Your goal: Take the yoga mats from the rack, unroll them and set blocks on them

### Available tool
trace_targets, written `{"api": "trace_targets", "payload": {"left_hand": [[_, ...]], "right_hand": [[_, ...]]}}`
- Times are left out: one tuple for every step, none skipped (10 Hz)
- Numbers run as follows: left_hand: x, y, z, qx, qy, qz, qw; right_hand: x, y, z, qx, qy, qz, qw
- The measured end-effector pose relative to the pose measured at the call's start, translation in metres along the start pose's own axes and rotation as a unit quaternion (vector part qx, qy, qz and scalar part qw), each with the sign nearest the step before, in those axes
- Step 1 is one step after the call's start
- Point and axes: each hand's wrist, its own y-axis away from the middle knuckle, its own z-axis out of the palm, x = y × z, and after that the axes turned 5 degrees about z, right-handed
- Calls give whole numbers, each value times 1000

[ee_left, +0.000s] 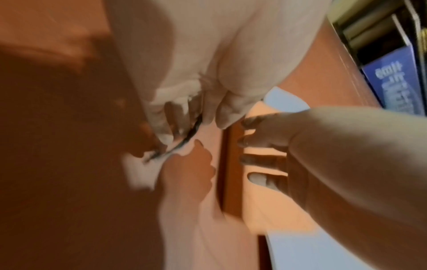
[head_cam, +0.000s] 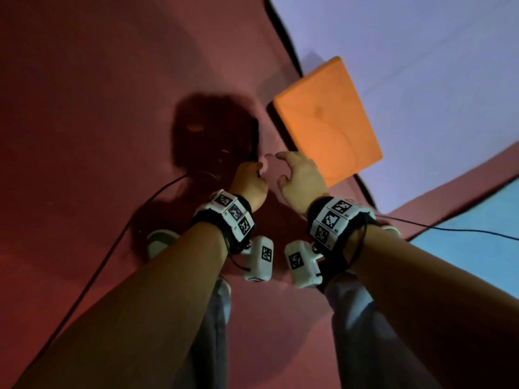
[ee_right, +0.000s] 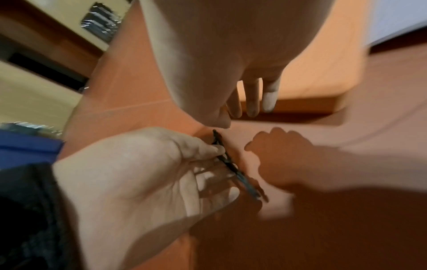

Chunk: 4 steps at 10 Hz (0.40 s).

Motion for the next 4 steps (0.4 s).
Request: {"api": "trace_targets", "payload": {"left_hand": [[21, 3, 34, -27, -27, 11, 999], [49, 15, 53, -32, -24, 29, 999], [59, 24, 64, -33, 5, 41, 999], [63, 27, 65, -15, -9, 19, 1000]], "right_hand": [[35, 10, -17, -4, 0, 37, 999], [52, 14, -30, -5, -37, 41, 998], [59, 16, -40, 11, -78, 36, 996], [59, 20, -53, 23, -105, 46, 993]]}}
